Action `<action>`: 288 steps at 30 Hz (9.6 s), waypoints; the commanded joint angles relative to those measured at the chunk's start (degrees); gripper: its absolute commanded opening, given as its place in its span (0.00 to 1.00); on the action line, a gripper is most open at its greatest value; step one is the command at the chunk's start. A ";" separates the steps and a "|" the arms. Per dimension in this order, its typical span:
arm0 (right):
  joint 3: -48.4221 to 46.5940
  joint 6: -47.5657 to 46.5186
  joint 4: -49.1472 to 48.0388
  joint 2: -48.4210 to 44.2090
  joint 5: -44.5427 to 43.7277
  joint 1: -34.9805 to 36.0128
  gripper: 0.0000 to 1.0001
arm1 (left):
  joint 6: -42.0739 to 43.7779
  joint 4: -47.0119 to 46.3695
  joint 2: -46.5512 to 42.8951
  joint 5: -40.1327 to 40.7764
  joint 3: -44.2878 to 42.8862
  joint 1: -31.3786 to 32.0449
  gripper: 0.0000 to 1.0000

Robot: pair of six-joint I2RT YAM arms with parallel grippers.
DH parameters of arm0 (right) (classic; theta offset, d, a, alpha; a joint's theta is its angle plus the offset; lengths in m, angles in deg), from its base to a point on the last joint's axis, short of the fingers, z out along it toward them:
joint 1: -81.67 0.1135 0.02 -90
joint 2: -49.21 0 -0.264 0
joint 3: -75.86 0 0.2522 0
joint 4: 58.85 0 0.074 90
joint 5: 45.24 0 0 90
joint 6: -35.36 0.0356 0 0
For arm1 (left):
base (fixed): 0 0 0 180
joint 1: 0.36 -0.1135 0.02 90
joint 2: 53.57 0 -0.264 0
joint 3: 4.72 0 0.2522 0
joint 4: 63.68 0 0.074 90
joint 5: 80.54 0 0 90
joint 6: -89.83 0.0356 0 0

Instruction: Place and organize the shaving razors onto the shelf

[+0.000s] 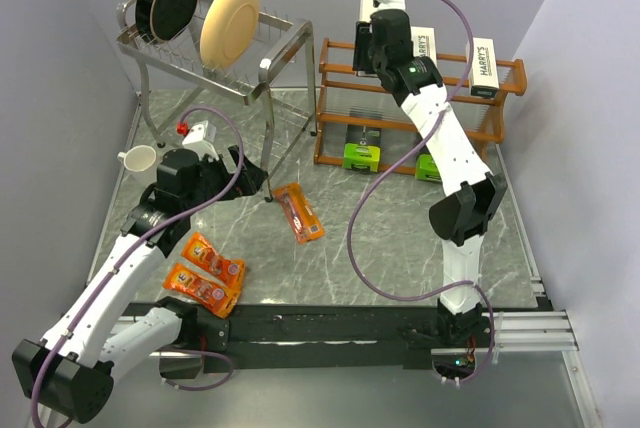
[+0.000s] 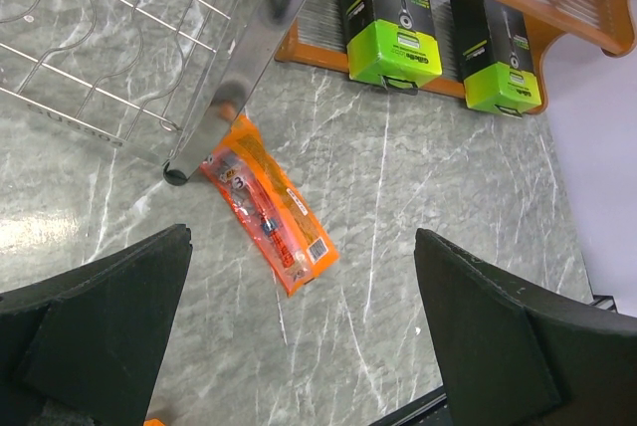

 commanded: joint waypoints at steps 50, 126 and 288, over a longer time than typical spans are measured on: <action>62.18 -8.77 -8.66 -46.22 11.79 16.13 1.00 | 57.80 13.96 -14.34 -14.18 6.83 -1.94 0.99; 61.86 5.92 -21.42 -9.22 7.61 27.05 0.75 | 22.80 5.14 -7.40 -7.23 3.68 -9.14 0.99; 47.44 6.18 -30.29 2.20 51.66 39.70 0.85 | 22.54 11.82 -18.21 2.00 -2.74 -28.66 0.99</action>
